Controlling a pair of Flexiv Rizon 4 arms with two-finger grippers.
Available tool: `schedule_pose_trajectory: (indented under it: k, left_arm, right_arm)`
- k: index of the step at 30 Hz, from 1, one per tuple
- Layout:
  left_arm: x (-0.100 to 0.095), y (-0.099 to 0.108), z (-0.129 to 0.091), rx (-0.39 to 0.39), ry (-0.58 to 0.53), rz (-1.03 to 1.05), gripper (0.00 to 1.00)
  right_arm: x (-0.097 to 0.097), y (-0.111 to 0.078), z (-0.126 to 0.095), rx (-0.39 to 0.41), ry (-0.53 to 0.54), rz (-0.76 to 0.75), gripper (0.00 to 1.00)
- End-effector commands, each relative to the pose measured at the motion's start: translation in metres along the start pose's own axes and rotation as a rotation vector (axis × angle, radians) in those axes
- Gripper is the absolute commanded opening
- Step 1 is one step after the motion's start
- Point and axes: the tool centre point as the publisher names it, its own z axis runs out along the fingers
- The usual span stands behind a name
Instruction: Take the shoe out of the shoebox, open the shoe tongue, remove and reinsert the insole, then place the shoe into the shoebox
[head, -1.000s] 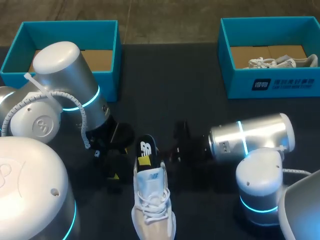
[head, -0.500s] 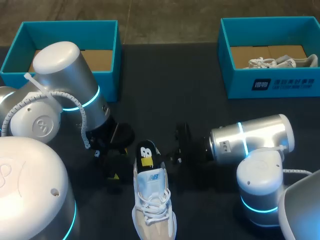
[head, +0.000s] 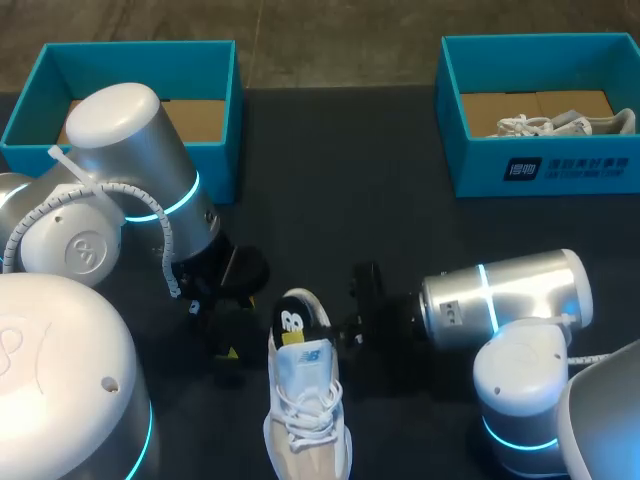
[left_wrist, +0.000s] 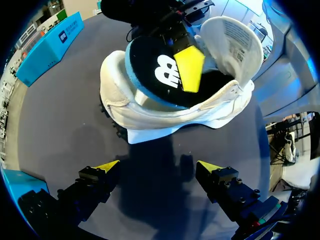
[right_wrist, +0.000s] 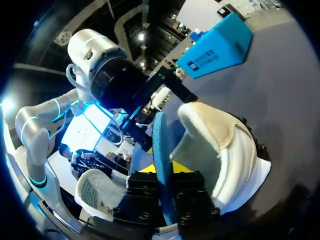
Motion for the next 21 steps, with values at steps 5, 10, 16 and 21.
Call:
schedule_pose_trajectory:
  k: [5,10,16,21]
  left_arm:
    - [0.001,0.001,0.000,0.002,-0.002,0.001,1.00]
    - [0.001,0.001,0.000,0.002,-0.002,0.001,1.00]
    - [0.001,0.001,0.000,0.002,-0.002,0.001,1.00]
    - [0.001,0.001,0.000,0.002,-0.002,0.001,1.00]
  right_arm:
    - [0.008,0.012,0.002,0.017,-0.006,-0.035,0.38]
    - [0.009,0.021,0.001,0.021,-0.010,-0.053,0.37]
    - [0.006,0.028,0.000,0.020,-0.010,-0.055,0.06]
    - [0.000,0.028,0.002,0.023,-0.006,-0.018,0.00]
